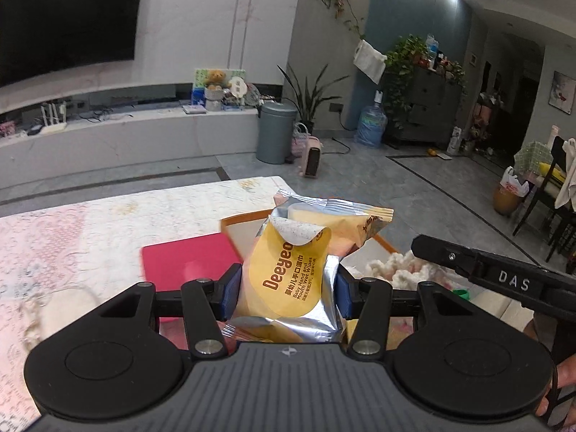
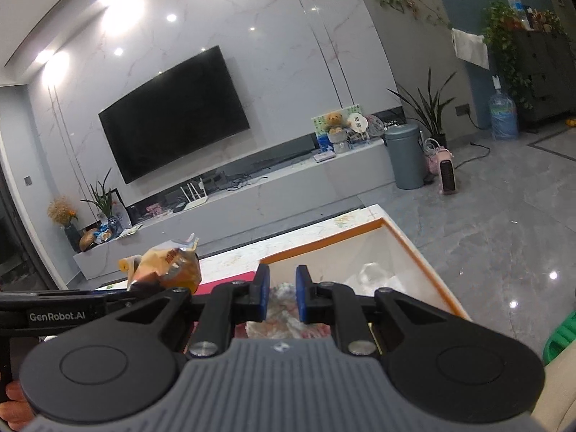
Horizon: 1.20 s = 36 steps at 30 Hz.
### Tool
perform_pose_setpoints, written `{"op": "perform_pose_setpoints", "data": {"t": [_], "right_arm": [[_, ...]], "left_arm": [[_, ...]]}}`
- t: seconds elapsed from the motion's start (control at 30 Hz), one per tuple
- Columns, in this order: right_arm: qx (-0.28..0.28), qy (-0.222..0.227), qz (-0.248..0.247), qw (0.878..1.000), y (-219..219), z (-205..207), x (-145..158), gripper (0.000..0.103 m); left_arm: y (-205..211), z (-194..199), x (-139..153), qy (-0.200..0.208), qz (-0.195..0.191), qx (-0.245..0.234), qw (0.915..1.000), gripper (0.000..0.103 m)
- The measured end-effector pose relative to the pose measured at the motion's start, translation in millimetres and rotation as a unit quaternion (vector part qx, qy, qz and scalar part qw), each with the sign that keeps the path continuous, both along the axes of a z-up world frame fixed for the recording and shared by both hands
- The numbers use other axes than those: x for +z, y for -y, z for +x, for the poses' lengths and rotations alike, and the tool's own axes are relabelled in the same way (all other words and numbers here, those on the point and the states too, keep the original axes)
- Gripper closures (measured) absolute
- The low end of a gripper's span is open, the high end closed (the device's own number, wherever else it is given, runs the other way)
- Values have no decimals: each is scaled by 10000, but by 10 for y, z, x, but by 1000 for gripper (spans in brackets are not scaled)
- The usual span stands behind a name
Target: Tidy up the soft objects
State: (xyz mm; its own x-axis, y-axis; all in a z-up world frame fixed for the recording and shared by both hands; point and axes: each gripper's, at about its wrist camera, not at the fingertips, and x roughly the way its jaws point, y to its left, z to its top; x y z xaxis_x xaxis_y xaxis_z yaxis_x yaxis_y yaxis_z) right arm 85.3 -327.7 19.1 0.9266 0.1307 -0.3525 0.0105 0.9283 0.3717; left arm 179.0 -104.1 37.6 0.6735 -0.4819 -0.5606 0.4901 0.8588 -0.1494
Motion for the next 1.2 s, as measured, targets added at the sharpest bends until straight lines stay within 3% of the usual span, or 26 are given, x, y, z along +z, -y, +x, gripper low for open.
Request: {"op": "perform_pose_setpoints", "data": {"t": [0.17, 0.37, 0.53, 0.83, 1.0, 1.2], "right_arm": [[-73, -159, 95, 9998, 257, 305, 22, 90], [-244, -246, -6, 9994, 472, 702, 17, 90], [-374, -365, -153, 9985, 592, 1081, -103, 90], [-480, -1144, 152, 9922, 771, 1735, -388, 94], [-388, -1541, 277, 9869, 812, 1856, -597, 95], [-194, -2024, 381, 9784, 706, 1918, -782, 95]], "left_arm": [[261, 267, -81, -219, 53, -182, 9996, 44], [588, 685, -311, -601, 489, -117, 9969, 44], [811, 903, -511, -680, 916, -105, 9934, 44], [1050, 1141, -751, -1069, 1423, -99, 9840, 44], [1118, 1185, -898, -1276, 1727, -125, 9766, 44], [1115, 1197, -931, -1544, 1750, -119, 9723, 39]]}}
